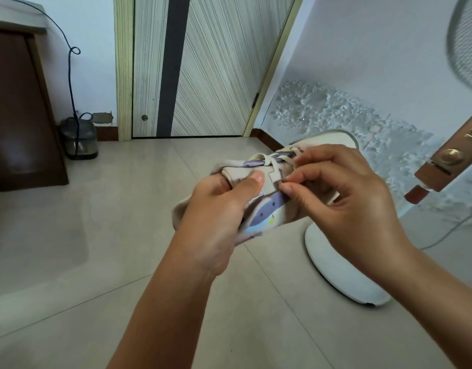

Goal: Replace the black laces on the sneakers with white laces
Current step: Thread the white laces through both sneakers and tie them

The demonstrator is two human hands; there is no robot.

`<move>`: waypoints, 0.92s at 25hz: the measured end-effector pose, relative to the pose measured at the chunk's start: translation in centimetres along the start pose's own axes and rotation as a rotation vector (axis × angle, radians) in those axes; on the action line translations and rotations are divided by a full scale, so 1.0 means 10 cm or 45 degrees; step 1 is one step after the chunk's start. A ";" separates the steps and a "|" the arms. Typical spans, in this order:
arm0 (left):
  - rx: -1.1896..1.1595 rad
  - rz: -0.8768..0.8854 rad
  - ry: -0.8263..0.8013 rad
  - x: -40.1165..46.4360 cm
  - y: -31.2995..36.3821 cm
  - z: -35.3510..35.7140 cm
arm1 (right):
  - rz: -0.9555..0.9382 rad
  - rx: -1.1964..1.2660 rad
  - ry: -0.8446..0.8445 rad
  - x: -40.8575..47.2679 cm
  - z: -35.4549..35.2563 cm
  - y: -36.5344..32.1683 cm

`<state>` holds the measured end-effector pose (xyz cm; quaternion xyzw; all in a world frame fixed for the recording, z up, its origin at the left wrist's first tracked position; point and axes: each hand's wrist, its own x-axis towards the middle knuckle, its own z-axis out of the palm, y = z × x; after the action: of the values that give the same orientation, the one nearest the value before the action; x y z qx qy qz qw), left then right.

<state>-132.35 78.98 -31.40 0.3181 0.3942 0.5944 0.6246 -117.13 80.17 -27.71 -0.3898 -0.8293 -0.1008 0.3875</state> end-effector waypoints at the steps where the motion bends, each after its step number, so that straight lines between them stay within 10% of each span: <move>1: -0.036 0.024 0.030 0.01 -0.01 0.04 | 0.006 -0.028 0.045 -0.01 0.03 -0.02; 14: 0.030 0.525 0.227 0.03 -0.20 0.28 | 0.805 0.385 -0.133 0.13 0.18 -0.17; 20: 0.086 0.574 0.267 0.09 -0.30 0.32 | 0.110 -0.442 0.145 0.07 0.38 -0.10; 23: 0.042 0.471 0.243 0.12 -0.27 0.25 | 0.163 -0.127 -0.132 0.18 0.23 -0.08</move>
<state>-128.89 80.08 -32.67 0.3374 0.3962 0.7198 0.4594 -119.71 81.75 -27.92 -0.4657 -0.8155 -0.0965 0.3298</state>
